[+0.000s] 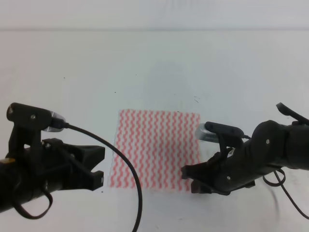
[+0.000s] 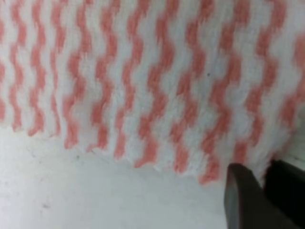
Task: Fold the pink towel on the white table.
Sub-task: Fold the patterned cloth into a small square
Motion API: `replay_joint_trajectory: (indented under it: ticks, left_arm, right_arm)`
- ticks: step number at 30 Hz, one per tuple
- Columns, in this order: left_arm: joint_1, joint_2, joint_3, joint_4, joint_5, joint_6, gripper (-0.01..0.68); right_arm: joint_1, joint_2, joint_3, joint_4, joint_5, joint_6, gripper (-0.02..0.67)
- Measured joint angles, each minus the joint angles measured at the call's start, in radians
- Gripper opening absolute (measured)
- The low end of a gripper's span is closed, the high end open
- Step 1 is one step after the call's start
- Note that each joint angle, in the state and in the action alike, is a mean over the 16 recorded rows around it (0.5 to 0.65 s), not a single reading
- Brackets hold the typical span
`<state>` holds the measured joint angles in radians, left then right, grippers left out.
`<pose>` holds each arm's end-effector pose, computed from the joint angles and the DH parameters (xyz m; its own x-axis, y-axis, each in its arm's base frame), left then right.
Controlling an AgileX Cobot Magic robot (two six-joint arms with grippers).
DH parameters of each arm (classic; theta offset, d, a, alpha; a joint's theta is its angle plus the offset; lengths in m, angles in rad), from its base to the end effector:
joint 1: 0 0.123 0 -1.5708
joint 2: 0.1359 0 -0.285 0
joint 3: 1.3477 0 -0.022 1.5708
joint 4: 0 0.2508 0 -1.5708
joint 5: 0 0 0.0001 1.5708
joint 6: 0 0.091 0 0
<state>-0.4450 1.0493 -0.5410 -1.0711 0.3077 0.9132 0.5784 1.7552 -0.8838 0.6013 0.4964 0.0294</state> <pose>0.1740 -0.1099 0.2571 -0.5686 0.1249 -0.8131 0.5439 0.7986 -0.2578 0.2496 0.1923 0.1501 -0.9861 -0.0210 -0.1651 -0.0873 0.9099 0.4055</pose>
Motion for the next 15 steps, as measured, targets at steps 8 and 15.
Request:
replay_joint_trajectory:
  ticks: [8, 15]
  left_arm:
    - [0.000, 0.003, 0.000, 0.000, -0.001, 0.000, -0.005]
    - [0.000, 0.002, 0.000, 0.000, 0.000, 0.007, -0.005]
  right_arm:
    - [0.000, 0.000, 0.002, -0.008, -0.008, 0.001, 0.029]
    - [0.000, -0.004, 0.002, -0.007, -0.024, 0.001, -0.010]
